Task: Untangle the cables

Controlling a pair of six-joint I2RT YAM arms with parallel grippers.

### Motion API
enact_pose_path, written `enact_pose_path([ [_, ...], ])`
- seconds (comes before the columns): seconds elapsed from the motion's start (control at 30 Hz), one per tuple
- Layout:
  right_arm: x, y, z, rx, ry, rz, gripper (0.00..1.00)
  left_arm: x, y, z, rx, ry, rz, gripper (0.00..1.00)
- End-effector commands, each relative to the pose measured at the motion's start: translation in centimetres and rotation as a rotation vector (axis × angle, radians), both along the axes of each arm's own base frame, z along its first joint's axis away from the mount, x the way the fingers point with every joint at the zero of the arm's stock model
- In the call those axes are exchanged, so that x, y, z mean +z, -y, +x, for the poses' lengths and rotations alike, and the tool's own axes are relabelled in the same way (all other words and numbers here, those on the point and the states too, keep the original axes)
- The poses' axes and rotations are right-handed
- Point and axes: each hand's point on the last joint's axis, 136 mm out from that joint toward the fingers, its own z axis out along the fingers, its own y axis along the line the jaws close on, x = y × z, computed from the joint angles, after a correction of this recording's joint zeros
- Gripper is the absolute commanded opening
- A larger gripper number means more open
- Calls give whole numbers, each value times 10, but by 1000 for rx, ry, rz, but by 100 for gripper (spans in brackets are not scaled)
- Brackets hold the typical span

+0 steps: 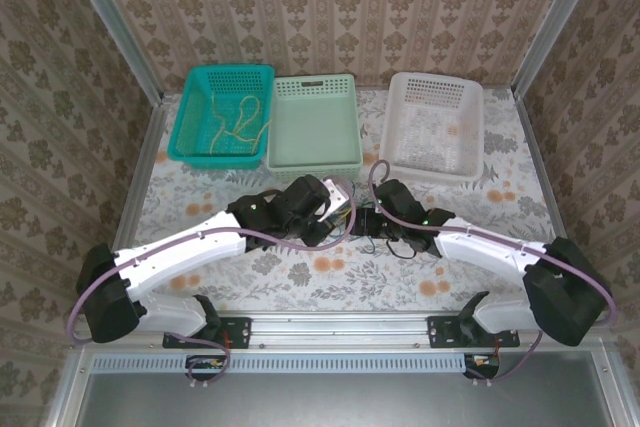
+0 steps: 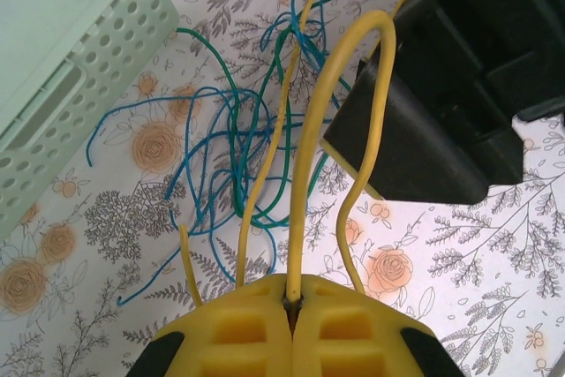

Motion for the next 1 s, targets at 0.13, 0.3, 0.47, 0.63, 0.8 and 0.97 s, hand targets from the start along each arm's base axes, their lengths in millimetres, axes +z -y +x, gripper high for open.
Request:
enact_pose_path([
  [0.13,5,5,6,9,38,-74,10,33,-5,7,23,80,-44,0],
  [0.3,25,21,3,-10,94,-101,0,25,-34,16,105,57,14,0],
  [0.47,52,49,1,-67,158,-120,0,28,-53,17,138,74,47,0],
  [0.63,65,75,-4,-129,186,-138,0,33,-67,18,160,81,40,0],
  [0.8,72,87,-9,-170,214,-114,0,34,-74,14,160,80,34,0],
  [0.97,75,100,-12,-216,232,-117,0,33,-85,15,184,90,48,0],
])
